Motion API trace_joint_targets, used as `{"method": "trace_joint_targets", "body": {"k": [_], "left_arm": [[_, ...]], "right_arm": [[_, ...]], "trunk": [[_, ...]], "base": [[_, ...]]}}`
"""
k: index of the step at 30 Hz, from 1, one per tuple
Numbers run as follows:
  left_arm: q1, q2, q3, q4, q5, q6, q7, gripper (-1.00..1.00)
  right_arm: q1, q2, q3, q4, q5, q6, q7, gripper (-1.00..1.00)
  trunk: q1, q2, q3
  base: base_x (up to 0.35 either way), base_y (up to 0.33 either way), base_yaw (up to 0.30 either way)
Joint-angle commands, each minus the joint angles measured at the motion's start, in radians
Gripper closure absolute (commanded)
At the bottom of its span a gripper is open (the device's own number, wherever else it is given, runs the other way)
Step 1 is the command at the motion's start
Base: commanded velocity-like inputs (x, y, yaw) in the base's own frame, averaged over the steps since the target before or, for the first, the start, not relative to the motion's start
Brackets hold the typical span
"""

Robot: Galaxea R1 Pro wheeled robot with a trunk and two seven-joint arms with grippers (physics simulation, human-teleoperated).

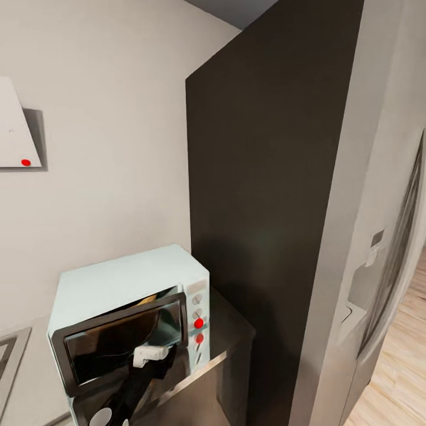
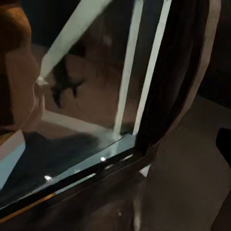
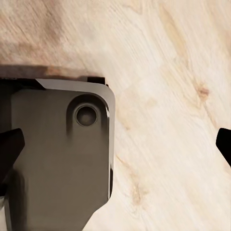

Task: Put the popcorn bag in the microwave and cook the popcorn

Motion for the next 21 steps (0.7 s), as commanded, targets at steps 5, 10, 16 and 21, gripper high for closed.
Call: {"method": "trace_joint_targets", "body": {"k": [5,10,16,21], "left_arm": [[0.000,-0.003,0.004,0.000,-0.003,-0.001,-0.007,-1.00],[0.000,-0.004,0.004,0.000,-0.003,-0.002,-0.007,-1.00],[0.000,-0.004,0.004,0.000,-0.003,-0.002,-0.007,-1.00],[0.000,-0.004,0.004,0.000,-0.003,-0.002,-0.007,-1.00]], "right_arm": [[-0.001,-0.001,-0.008,0.005,0.008,-0.005,-0.004,-1.00],[-0.002,-0.001,-0.008,0.005,0.008,-0.005,-0.004,-1.00],[-0.002,-0.001,-0.008,0.005,0.008,-0.005,-0.004,-1.00],[-0.002,-0.001,-0.008,0.005,0.008,-0.005,-0.004,-1.00]], "trunk": [[0.001,-0.001,0.000],[0.001,-0.001,0.000],[0.001,-0.001,0.000],[0.001,-0.001,0.000]], "base": [[0.128,0.000,0.000],[0.102,0.000,0.000],[0.073,0.000,0.000],[-0.022,0.000,0.000]]}}
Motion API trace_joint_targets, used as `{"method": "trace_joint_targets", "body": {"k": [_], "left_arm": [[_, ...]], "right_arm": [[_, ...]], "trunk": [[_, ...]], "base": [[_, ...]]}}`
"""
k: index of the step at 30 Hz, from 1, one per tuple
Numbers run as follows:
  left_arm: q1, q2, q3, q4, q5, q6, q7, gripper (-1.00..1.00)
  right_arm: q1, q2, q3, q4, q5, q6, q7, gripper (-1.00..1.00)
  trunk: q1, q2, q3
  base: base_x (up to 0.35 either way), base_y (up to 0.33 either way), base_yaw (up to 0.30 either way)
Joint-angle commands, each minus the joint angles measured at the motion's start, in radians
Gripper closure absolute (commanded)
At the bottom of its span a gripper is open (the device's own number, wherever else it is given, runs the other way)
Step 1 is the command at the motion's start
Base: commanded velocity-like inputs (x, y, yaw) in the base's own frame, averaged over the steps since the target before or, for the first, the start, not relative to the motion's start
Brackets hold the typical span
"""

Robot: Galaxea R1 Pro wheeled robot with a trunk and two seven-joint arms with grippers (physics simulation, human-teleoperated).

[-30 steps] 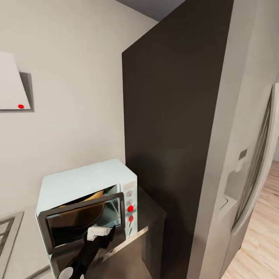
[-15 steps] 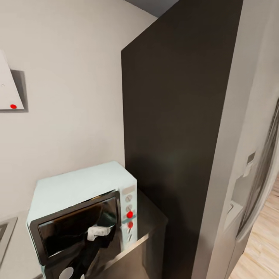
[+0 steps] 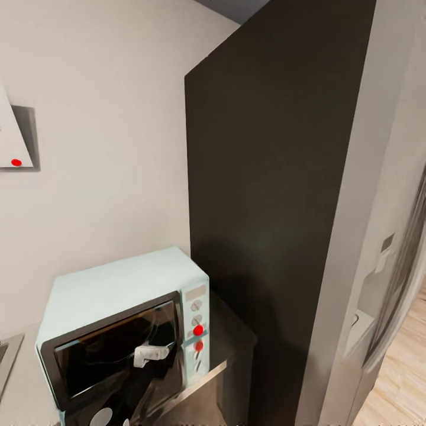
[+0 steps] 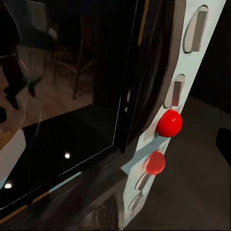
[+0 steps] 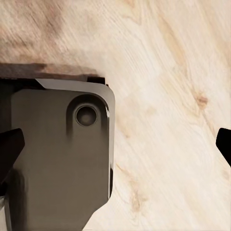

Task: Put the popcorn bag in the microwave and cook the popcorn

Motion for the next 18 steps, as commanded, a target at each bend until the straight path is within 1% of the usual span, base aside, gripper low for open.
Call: {"method": "trace_joint_targets", "body": {"k": [1,18], "left_arm": [[0.000,-0.001,0.004,0.001,-0.004,-0.002,-0.008,-1.00],[0.000,-0.001,0.004,0.001,-0.004,-0.002,-0.008,-1.00]], "right_arm": [[-0.001,-0.001,-0.008,0.005,0.008,-0.006,-0.004,-1.00],[-0.001,-0.001,-0.010,0.005,0.008,-0.013,-0.005,-1.00]], "trunk": [[0.000,-0.001,0.000],[0.000,-0.001,0.000]], "base": [[-0.246,0.000,0.000],[-0.333,0.000,0.000]]}}
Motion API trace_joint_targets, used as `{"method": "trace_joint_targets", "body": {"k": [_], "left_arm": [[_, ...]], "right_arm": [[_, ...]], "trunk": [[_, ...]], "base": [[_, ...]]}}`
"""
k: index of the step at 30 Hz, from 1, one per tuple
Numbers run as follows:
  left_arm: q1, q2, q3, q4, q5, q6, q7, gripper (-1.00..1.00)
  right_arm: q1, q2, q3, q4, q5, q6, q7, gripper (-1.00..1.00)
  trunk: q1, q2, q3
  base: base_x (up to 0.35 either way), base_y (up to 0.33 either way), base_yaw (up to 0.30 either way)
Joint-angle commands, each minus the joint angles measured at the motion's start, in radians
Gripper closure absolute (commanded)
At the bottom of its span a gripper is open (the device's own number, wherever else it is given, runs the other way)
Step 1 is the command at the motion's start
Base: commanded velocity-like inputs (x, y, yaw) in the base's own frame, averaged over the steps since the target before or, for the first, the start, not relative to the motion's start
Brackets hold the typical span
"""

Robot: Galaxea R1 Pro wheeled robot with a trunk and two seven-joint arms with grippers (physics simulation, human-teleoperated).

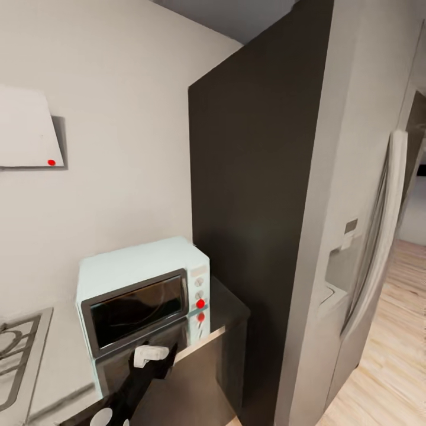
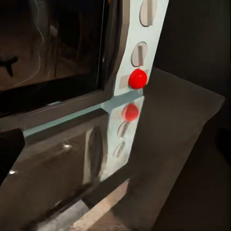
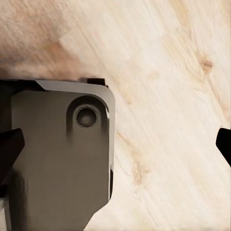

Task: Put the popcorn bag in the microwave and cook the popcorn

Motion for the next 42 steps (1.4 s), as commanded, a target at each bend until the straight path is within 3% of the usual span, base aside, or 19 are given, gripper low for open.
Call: {"method": "trace_joint_targets", "body": {"k": [1,9,11,12,15,16,18,22,24,25,27,29,34,42], "left_arm": [[0.000,-0.001,0.004,0.000,-0.004,-0.002,-0.008,-1.00],[0.000,0.004,0.010,0.029,-0.003,-0.004,-0.008,-1.00],[0.000,0.008,0.018,0.117,-0.002,-0.004,-0.008,-1.00],[0.000,0.012,0.030,0.205,-0.002,-0.004,-0.007,-1.00],[0.000,0.022,0.117,0.441,-0.001,-0.035,0.020,-1.00],[0.000,0.040,0.177,0.562,-0.001,-0.057,0.056,-1.00],[0.000,0.094,0.225,0.762,-0.001,-0.071,0.084,-1.00],[0.000,0.180,0.240,1.048,-0.001,-0.060,0.095,-1.00],[0.000,0.191,0.240,1.149,0.000,-0.044,0.119,-1.00],[0.003,0.195,0.239,1.191,0.000,0.013,0.162,-1.00],[0.022,0.209,0.238,1.214,0.000,0.196,0.193,-1.00],[0.060,0.207,0.237,1.218,0.000,0.301,0.199,-1.00],[0.090,0.188,0.237,1.219,-0.001,0.339,0.201,-1.00],[0.092,0.182,0.237,1.218,-0.001,0.342,0.201,-1.00]], "right_arm": [[-0.001,-0.001,-0.008,0.005,0.008,-0.007,-0.004,-1.00],[-0.001,-0.001,-0.010,0.004,0.009,-0.011,-0.005,-1.00],[-0.001,-0.001,-0.011,0.004,0.009,-0.012,-0.006,-1.00],[-0.002,-0.001,-0.012,0.004,0.009,-0.013,-0.006,-1.00],[-0.002,-0.001,-0.012,0.002,0.009,-0.015,-0.006,-1.00],[-0.002,-0.002,-0.012,0.002,0.010,-0.015,-0.005,-1.00],[-0.002,-0.002,-0.010,0.002,0.010,-0.015,-0.004,-1.00],[-0.002,-0.002,-0.008,0.002,0.010,-0.016,-0.005,-1.00],[-0.002,-0.002,-0.008,0.001,0.010,-0.016,-0.006,-1.00],[-0.001,-0.002,-0.007,0.001,0.010,-0.016,-0.006,-1.00],[-0.002,-0.002,-0.010,0.001,0.010,-0.025,-0.006,-1.00],[-0.002,-0.002,-0.012,0.000,0.010,-0.044,-0.007,-1.00],[-0.002,-0.003,-0.013,0.000,0.009,-0.066,-0.011,-1.00],[-0.002,-0.003,-0.010,0.000,0.008,-0.070,-0.013,-1.00]], "trunk": [[0.000,-0.001,0.000],[0.000,-0.001,0.000],[0.000,-0.001,0.000],[0.000,-0.001,0.000],[0.000,-0.001,0.000],[0.000,-0.001,0.000],[0.000,-0.001,0.000],[0.000,-0.001,0.000],[0.000,-0.001,0.000],[0.000,-0.001,0.000],[0.000,-0.001,0.000],[0.000,-0.001,0.000],[0.000,-0.001,0.000],[0.000,-0.001,0.000]], "base": [[-0.341,0.000,0.000],[-0.335,0.000,0.000],[-0.125,0.000,0.000],[-0.050,0.000,0.000],[-0.018,0.000,0.000],[-0.004,0.000,0.000],[-0.002,0.000,0.000],[0.000,0.000,0.000],[0.000,0.000,0.000],[0.000,0.000,0.000],[0.000,0.000,0.000],[0.000,0.000,0.000],[0.000,0.000,0.069],[0.000,0.000,0.268]]}}
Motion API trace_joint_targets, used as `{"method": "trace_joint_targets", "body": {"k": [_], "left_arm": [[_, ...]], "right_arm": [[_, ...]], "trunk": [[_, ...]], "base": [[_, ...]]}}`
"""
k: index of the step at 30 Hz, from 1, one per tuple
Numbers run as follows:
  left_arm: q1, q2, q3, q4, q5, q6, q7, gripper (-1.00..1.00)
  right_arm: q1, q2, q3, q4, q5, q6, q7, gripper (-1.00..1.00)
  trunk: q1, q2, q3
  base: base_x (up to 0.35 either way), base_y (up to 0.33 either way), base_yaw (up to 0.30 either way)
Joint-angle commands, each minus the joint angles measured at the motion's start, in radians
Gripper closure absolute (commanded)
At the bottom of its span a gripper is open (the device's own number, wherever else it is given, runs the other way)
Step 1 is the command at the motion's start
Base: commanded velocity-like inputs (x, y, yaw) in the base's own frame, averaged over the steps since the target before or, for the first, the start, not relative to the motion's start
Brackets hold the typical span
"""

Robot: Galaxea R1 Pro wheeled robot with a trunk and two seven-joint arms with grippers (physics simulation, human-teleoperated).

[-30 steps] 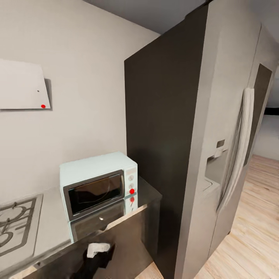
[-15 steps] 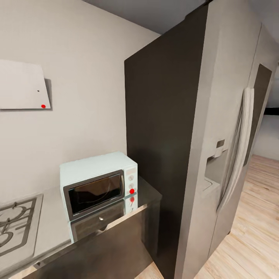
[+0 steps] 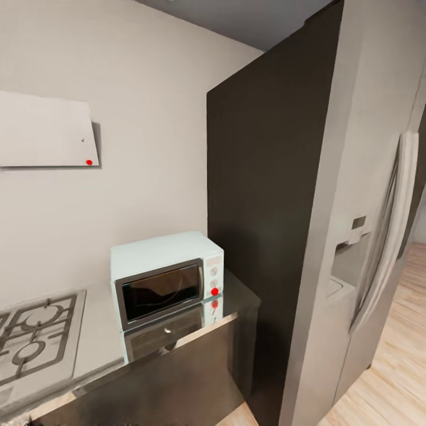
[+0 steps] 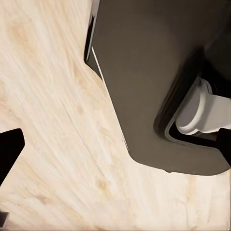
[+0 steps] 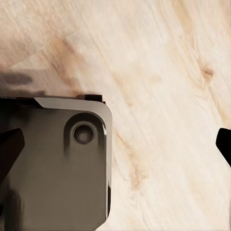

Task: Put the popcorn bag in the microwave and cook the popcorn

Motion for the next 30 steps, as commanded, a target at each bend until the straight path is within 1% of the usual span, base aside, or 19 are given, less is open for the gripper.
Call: {"method": "trace_joint_targets", "body": {"k": [1,5,8,13,30], "left_arm": [[0.001,0.000,0.005,-0.003,-0.004,0.005,-0.003,-1.00],[0.001,-0.007,0.005,-0.003,-0.005,0.005,-0.003,-1.00],[0.001,-0.009,0.005,-0.004,-0.005,0.004,-0.003,-1.00],[0.001,-0.010,0.005,-0.005,-0.005,0.004,-0.003,-1.00],[0.001,-0.010,0.005,-0.006,-0.005,-0.012,-0.003,-1.00]], "right_arm": [[-0.001,-0.001,-0.009,0.005,0.009,-0.006,-0.005,-1.00],[-0.001,-0.001,-0.010,0.005,0.009,-0.005,-0.007,-1.00],[-0.001,-0.002,-0.013,0.005,0.008,-0.007,-0.037,-1.00],[-0.001,-0.002,-0.013,0.005,0.006,-0.008,-0.059,-1.00],[-0.001,-0.002,-0.013,0.005,0.006,-0.002,-0.060,-1.00]], "trunk": [[0.000,0.000,0.000],[0.000,0.000,0.000],[0.000,0.000,0.000],[0.000,0.000,0.000],[0.000,0.000,0.000]], "base": [[0.000,0.000,0.284],[0.000,0.000,0.284],[0.000,0.000,0.284],[0.000,0.000,0.268],[0.000,0.000,0.247]]}}
